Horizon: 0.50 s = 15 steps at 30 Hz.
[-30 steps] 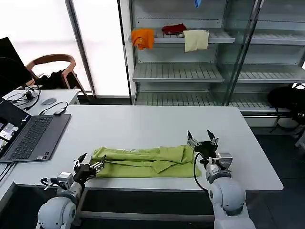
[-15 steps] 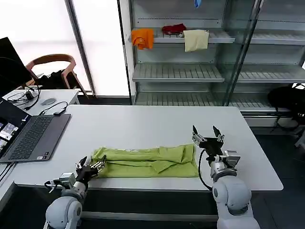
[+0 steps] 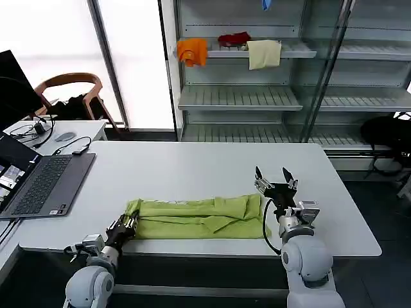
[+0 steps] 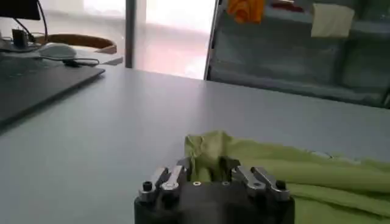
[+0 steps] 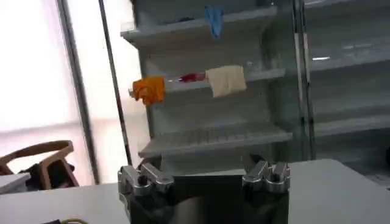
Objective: Fold and organize the clothes.
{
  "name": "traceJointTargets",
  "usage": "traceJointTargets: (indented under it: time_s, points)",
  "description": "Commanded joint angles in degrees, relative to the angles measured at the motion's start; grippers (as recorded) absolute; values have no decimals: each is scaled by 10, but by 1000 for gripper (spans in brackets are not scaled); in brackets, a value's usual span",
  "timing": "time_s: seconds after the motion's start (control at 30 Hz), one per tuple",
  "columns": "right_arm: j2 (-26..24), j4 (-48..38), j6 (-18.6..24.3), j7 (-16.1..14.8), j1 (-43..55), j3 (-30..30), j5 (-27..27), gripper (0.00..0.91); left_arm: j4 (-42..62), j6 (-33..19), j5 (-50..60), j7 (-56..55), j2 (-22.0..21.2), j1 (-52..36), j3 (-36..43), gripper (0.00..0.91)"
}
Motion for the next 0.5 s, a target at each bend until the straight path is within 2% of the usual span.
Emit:
traceJointTargets:
  time_s: [0.03, 0.33, 0.5]
  points:
    - [1, 1, 0, 1, 4, 0, 1, 907, 5, -10, 0, 2, 0, -2, 2, 0]
    - [0, 0, 1, 0, 0, 6, 1, 907, -11, -43, 58, 22, 7, 5, -5, 0]
    - [-10, 0, 2, 1, -1, 18, 10, 907, -22, -46, 122, 65, 35, 5, -65, 0]
